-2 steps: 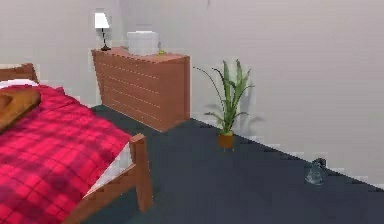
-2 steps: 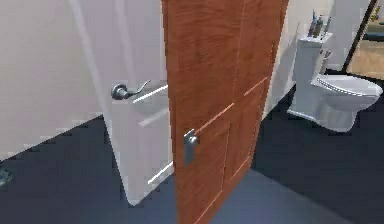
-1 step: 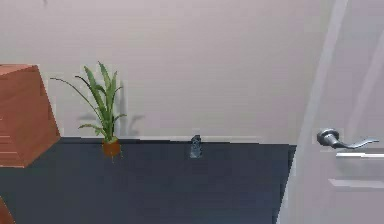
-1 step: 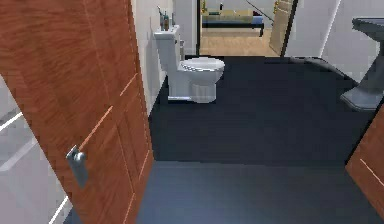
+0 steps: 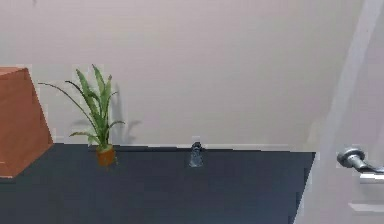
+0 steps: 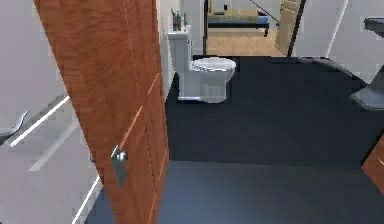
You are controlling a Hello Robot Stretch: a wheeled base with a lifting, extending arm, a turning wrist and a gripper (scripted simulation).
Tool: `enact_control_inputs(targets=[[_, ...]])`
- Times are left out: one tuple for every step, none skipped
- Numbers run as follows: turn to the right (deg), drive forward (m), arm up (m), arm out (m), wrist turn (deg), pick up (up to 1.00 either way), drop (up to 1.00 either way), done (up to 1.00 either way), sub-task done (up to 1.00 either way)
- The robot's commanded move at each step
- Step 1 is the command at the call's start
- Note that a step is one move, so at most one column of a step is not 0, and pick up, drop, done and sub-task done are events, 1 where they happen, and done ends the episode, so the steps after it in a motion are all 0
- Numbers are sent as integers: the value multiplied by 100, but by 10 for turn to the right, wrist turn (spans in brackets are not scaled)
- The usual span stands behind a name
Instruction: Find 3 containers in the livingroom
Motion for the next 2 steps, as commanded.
enact_control_inputs(targets=[[120, 0, 0, 0, 0, 0, 0, 0, 0], [0, 100, 0, 0, 0, 0, 0, 0, 0]])
